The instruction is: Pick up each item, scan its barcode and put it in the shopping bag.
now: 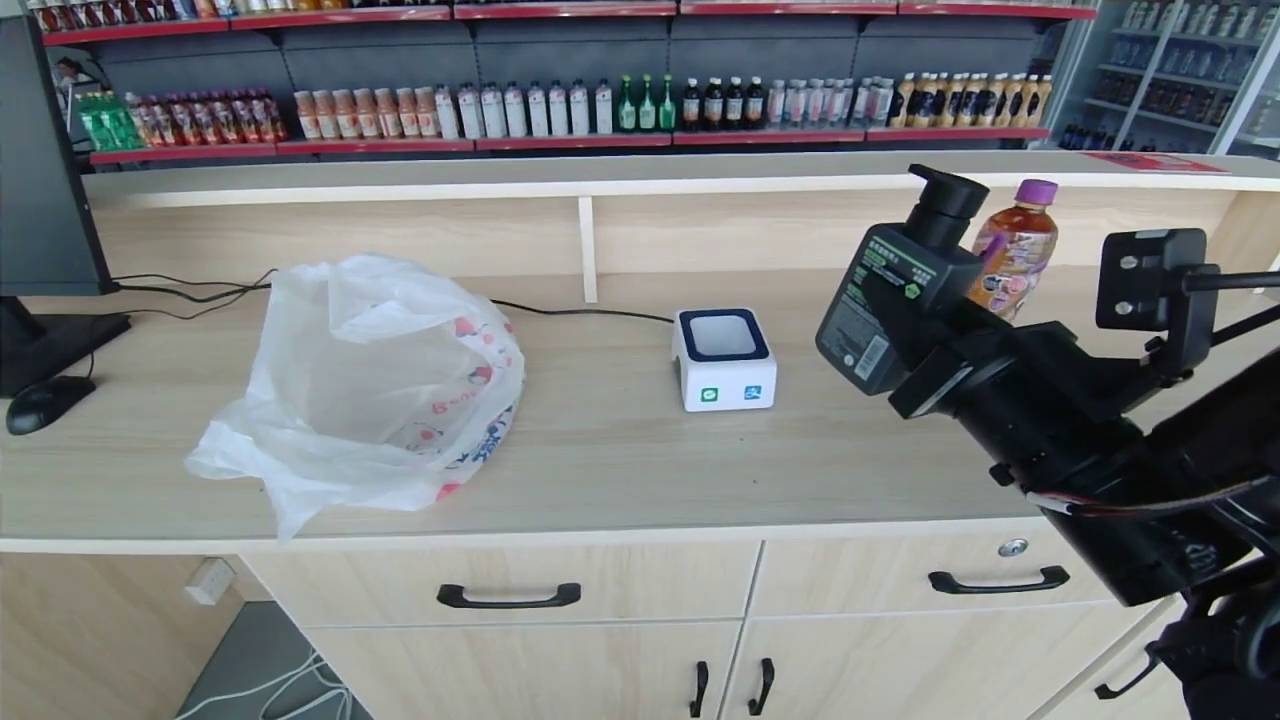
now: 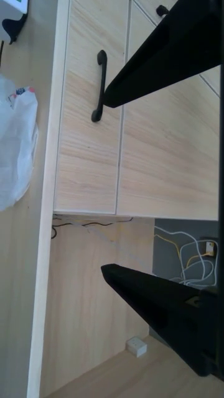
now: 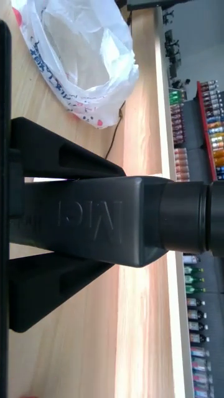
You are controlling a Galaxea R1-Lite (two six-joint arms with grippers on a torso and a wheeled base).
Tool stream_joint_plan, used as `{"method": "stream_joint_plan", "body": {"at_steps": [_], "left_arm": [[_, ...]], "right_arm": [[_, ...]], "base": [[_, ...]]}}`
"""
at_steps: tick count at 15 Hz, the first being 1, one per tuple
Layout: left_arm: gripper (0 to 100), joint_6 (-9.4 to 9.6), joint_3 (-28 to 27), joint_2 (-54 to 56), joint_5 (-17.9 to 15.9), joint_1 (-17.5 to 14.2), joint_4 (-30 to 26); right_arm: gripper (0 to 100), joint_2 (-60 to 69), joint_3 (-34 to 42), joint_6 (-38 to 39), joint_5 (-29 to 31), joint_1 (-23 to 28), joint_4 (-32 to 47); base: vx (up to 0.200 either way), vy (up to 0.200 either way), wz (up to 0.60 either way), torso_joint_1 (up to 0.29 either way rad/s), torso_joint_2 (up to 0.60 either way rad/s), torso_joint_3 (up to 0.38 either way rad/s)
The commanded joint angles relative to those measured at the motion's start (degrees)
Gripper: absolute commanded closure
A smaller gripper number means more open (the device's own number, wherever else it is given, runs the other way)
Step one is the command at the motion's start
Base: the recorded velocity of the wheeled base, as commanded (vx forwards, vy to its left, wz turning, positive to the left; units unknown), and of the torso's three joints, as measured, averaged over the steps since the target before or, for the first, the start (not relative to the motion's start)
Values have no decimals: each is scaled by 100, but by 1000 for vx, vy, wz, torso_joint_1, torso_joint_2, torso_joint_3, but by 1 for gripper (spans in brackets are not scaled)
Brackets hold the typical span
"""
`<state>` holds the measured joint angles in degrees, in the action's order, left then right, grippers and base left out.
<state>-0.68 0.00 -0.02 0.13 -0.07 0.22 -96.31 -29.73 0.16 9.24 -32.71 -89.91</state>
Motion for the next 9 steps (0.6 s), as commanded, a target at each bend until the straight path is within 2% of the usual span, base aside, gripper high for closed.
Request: {"method": "stream_joint_plan", "body": {"at_steps": [1,5,9], "left_arm": [[0,-2,0,-6,4,-1,4],[0,7,0,-6,-5,-1,4],[0,-2,0,-6,-5,-1,4]], "right_arm": [[100,24,-33,-25,-1,1,-9],[100,-196,-454,-315,-124,1,-9],[100,-855,-911,-877,-1469,423,-9]], "base": [[0,0,0,0,0,0],[0,0,0,0,0,0],[0,0,0,0,0,0]]}}
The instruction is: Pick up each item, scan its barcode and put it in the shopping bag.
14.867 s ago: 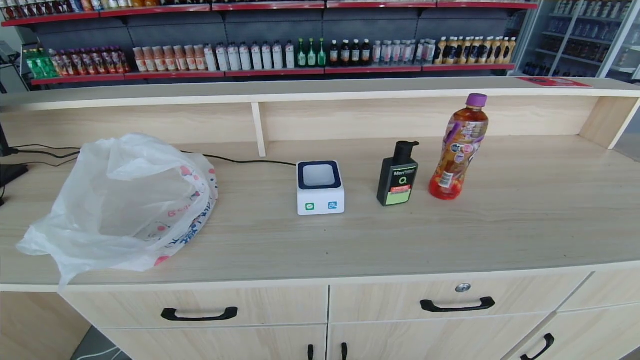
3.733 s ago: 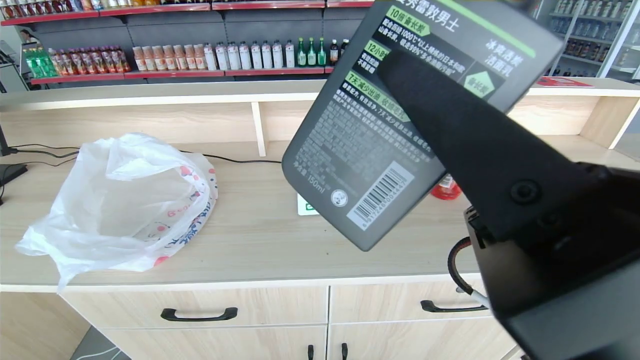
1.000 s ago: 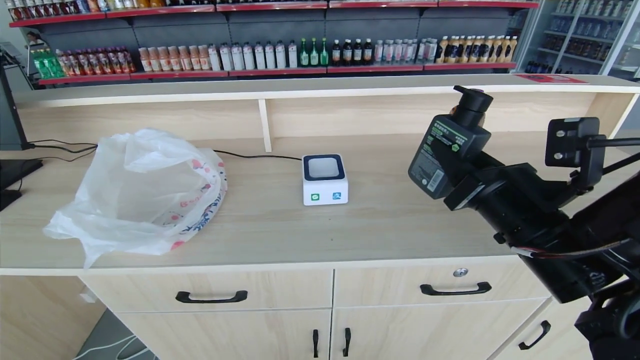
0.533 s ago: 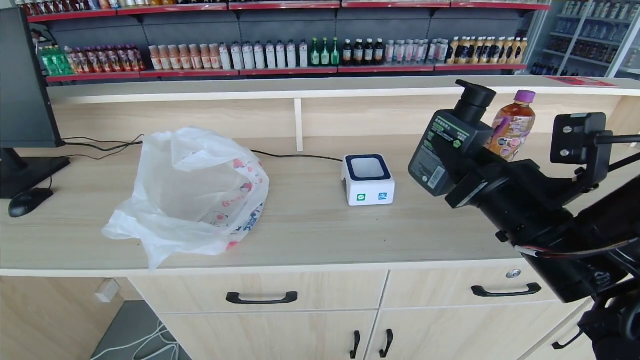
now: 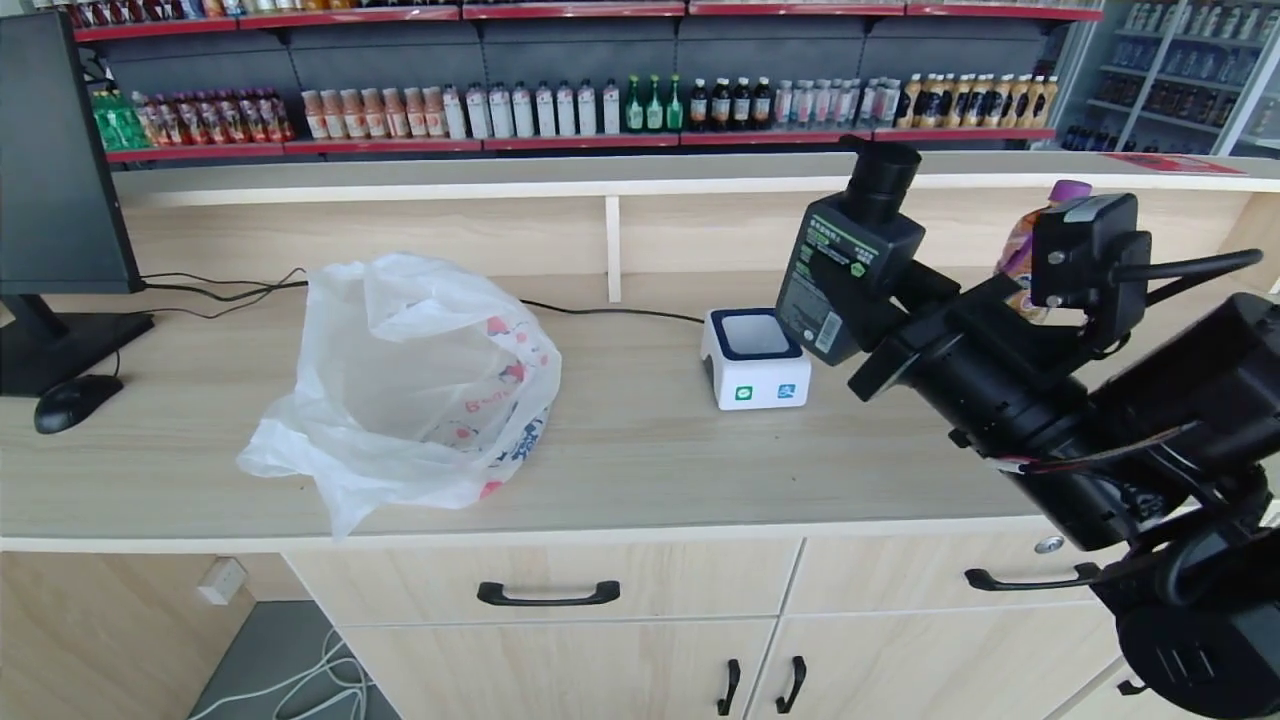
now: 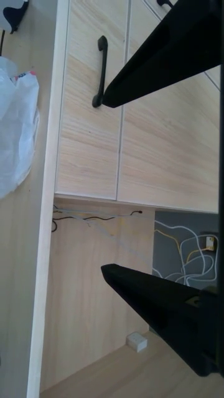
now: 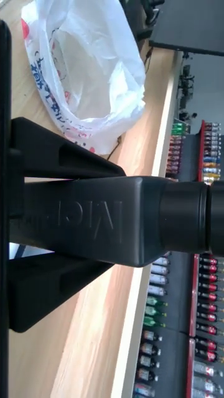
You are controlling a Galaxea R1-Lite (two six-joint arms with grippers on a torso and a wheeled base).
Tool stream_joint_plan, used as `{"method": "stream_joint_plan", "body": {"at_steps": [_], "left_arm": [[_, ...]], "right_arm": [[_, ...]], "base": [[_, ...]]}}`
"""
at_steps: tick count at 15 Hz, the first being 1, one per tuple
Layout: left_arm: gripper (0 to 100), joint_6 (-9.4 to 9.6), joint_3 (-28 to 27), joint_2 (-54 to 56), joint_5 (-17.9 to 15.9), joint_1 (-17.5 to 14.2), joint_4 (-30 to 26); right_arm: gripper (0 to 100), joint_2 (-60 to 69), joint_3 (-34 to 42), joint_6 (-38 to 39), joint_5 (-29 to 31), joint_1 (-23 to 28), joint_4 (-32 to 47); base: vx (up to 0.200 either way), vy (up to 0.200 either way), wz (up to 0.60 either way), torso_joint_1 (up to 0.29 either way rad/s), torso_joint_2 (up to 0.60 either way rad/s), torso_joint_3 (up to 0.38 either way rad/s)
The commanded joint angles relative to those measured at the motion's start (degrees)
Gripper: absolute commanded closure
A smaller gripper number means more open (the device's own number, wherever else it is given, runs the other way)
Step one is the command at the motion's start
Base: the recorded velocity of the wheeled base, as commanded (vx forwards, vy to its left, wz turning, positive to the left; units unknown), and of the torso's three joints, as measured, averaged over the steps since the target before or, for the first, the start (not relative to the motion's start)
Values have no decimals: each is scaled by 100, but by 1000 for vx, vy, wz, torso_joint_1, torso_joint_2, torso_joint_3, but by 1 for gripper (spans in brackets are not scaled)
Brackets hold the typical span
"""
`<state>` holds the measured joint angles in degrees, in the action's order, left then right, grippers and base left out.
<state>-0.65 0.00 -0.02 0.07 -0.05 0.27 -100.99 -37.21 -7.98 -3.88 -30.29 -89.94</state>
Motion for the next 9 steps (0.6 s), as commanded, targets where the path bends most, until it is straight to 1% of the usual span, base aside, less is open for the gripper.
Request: {"method": "stream_joint_plan", "body": {"at_steps": [1,3,4,6,7,8,9], "left_arm": [[0,-6,0,-6,1,-4,0],[0,-6,0,-6,1,-4,0],[0,-6,0,-6,1,-4,0],[0,-6,0,-6,1,-4,0],[0,-6,0,-6,1,-4,0],[0,-6,0,-6,10,-4,0],[0,-6,0,-6,1,-4,0]], "right_arm": [[100,-519,-199,-36,-315,226,-6],[100,-817,-366,-45,-825,419,-6],[100,-958,-577,-72,-1142,524,-6],[100,-1301,-1263,-124,-1695,744,-6],[100,-1520,-1667,-151,-2091,815,-6],[100,-1731,-1975,-160,-2645,815,-6],[100,-1837,-2124,-203,-3031,815,-6]], "base": [[0,0,0,0,0,0],[0,0,0,0,0,0],[0,0,0,0,0,0],[0,0,0,0,0,0],[0,0,0,0,0,0],[0,0,0,0,0,0],[0,0,0,0,0,0]]}}
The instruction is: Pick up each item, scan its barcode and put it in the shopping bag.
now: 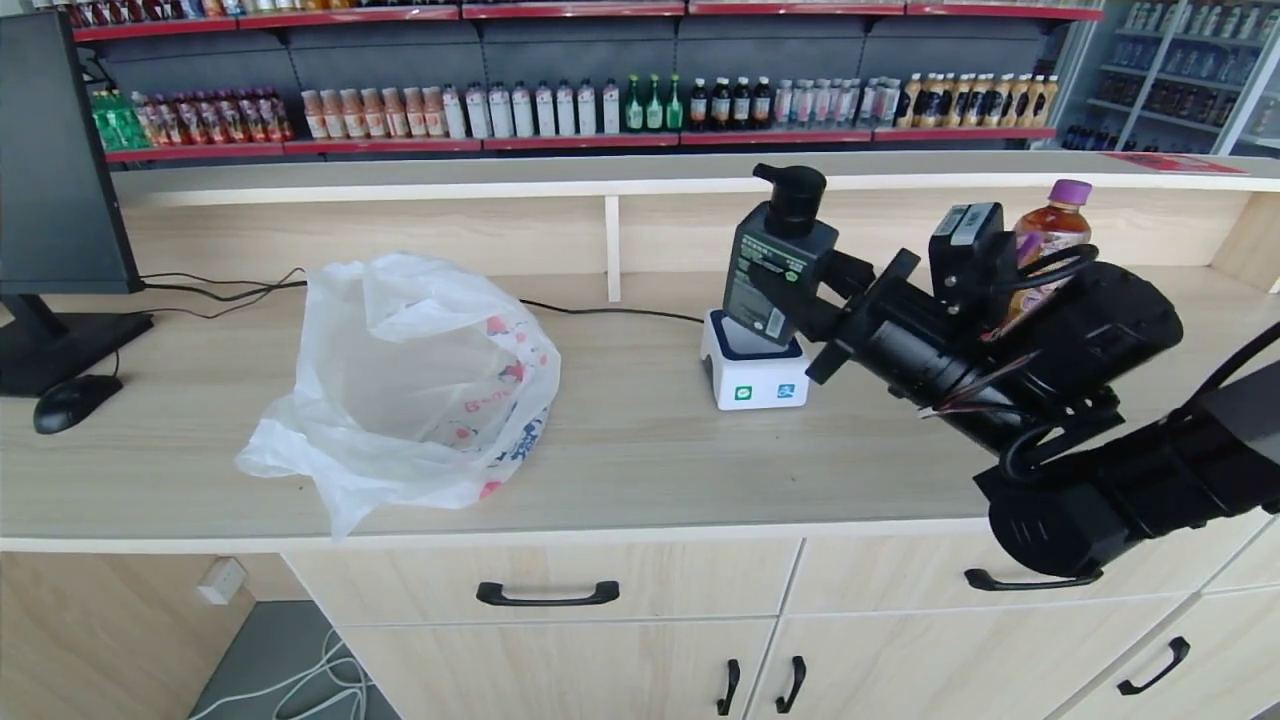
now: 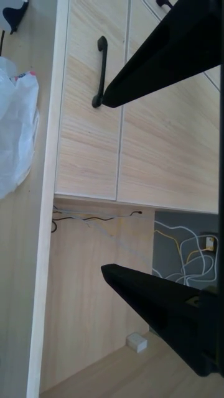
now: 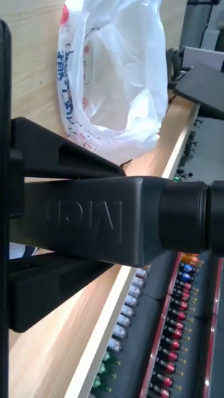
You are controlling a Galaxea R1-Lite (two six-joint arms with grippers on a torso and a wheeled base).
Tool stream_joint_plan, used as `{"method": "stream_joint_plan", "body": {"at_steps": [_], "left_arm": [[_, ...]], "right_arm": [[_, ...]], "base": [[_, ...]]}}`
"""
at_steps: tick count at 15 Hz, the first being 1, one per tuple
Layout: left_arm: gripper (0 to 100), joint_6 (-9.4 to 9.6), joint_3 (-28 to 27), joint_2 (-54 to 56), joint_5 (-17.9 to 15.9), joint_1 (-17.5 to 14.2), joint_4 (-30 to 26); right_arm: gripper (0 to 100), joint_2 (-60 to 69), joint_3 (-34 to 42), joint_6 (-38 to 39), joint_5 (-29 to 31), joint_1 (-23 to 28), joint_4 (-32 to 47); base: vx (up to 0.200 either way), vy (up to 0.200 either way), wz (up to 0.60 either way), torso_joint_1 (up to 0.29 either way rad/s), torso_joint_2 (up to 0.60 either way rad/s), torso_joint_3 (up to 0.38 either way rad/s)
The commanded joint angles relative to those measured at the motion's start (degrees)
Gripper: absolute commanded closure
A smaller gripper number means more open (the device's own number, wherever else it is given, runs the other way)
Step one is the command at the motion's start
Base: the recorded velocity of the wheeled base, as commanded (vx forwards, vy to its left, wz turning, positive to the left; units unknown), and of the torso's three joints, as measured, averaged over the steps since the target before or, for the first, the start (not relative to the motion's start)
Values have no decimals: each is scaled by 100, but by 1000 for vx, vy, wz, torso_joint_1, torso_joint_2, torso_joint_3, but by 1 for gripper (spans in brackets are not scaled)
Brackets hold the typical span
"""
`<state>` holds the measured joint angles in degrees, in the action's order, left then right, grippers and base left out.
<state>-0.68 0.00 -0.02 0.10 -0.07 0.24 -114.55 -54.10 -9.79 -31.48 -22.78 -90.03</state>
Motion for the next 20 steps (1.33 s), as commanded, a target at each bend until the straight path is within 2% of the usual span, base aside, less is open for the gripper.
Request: {"method": "stream_joint_plan", "body": {"at_steps": [1,4,9,15,20], "left_arm": [[0,-2,0,-6,-1,-1,2],[0,-11,0,-6,8,-1,11],[0,-11,0,-6,8,7,20],[0,-11,0,-6,8,-1,46],[0,-11,0,-6,8,-1,64]], "right_arm": [[100,-656,-637,-208,-790,90,3],[100,-955,-953,-603,-966,266,3],[100,-1341,-1603,-920,-1115,283,3],[100,-1324,-1524,-1289,-1124,318,3],[100,-1561,-1981,-1684,-1590,415,3]], "base": [[0,0,0,0,0,0],[0,0,0,0,0,0],[0,0,0,0,0,0],[0,0,0,0,0,0],[0,0,0,0,0,0]]}}
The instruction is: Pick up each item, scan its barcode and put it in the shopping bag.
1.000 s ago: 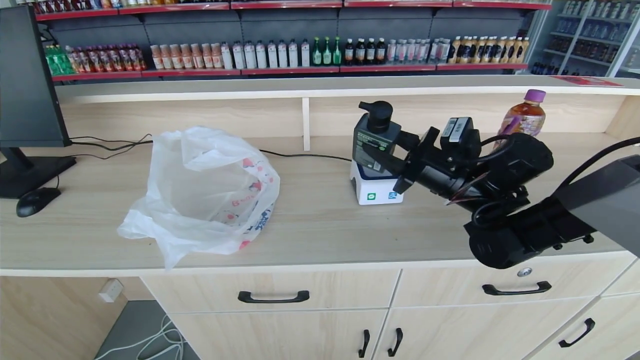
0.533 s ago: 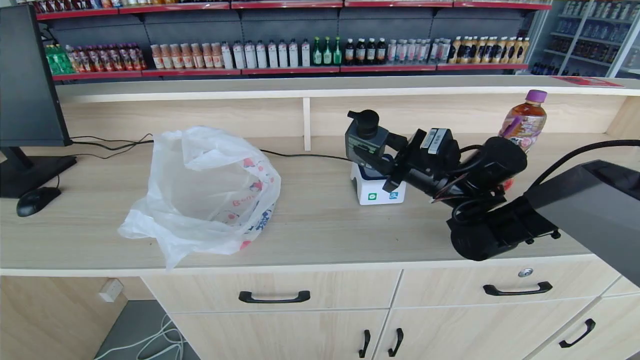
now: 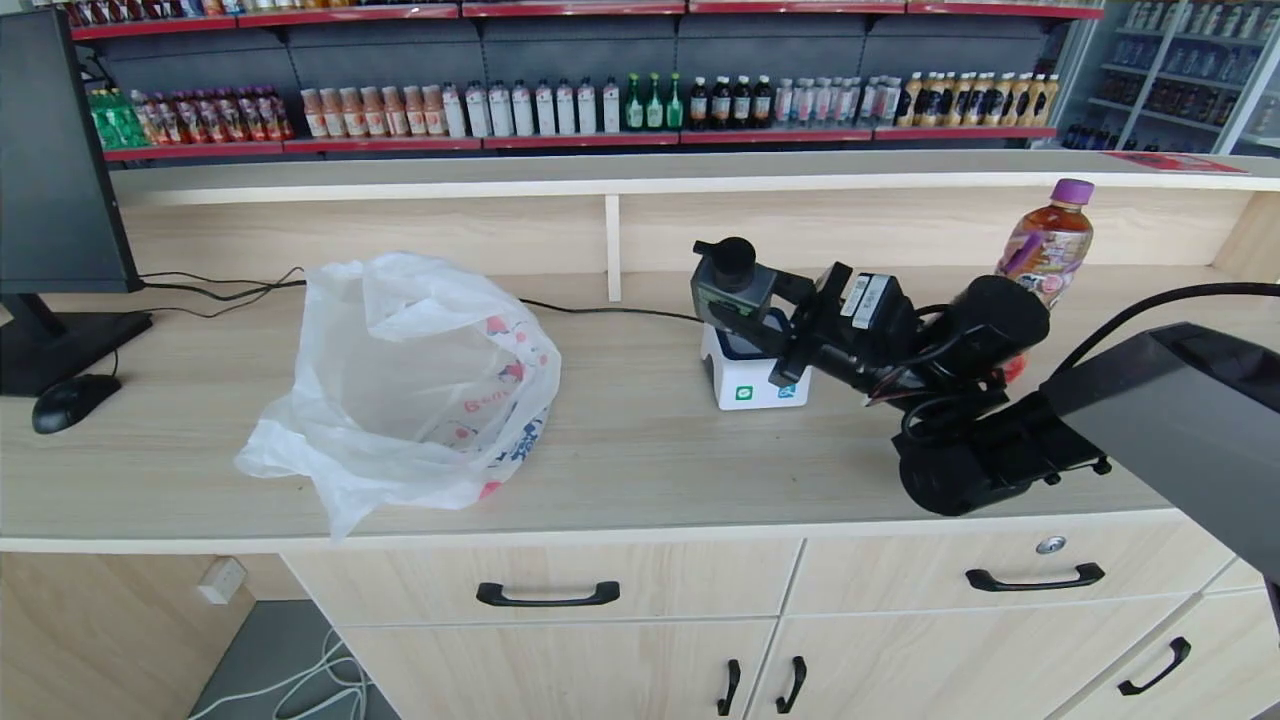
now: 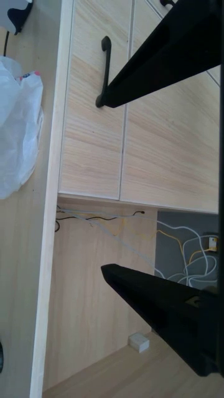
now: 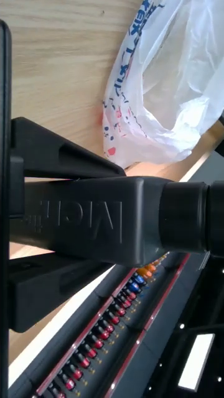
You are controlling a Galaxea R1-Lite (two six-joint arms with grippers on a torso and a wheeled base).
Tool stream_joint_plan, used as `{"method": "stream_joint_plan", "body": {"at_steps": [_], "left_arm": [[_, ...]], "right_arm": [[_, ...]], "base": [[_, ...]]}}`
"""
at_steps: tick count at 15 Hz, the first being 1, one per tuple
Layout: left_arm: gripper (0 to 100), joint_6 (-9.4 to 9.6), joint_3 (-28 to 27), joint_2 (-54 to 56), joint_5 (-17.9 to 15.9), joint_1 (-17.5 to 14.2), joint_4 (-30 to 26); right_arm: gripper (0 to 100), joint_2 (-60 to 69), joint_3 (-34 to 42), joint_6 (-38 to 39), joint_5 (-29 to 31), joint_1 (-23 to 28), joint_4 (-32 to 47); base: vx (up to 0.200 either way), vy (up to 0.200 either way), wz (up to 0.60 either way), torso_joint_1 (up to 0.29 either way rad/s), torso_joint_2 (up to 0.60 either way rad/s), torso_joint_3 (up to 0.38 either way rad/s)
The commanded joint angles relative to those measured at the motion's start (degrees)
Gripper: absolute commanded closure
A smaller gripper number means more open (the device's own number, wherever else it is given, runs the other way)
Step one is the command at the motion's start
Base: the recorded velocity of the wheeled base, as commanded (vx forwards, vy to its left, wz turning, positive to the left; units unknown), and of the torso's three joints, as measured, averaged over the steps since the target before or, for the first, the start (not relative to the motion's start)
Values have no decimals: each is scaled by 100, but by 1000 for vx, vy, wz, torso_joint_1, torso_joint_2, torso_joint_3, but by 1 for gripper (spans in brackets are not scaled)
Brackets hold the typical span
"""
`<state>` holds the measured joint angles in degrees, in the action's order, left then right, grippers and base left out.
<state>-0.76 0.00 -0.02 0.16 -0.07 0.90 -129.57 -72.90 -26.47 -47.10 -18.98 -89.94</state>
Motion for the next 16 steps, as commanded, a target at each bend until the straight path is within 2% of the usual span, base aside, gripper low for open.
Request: {"method": "stream_joint_plan", "body": {"at_steps": [1,3,16], "left_arm": [[0,-4,0,-6,2,-1,15],[0,5,0,-6,2,-1,24],[0,49,0,-6,2,-1,24]], "right_arm": [[100,-86,-146,-87,-150,70,-6],[100,-244,-304,-307,-519,131,-6],[100,-771,-849,-412,-765,378,-6]], "base": [[0,0,0,0,0,0],[0,0,0,0,0,0],[0,0,0,0,0,0]]}}
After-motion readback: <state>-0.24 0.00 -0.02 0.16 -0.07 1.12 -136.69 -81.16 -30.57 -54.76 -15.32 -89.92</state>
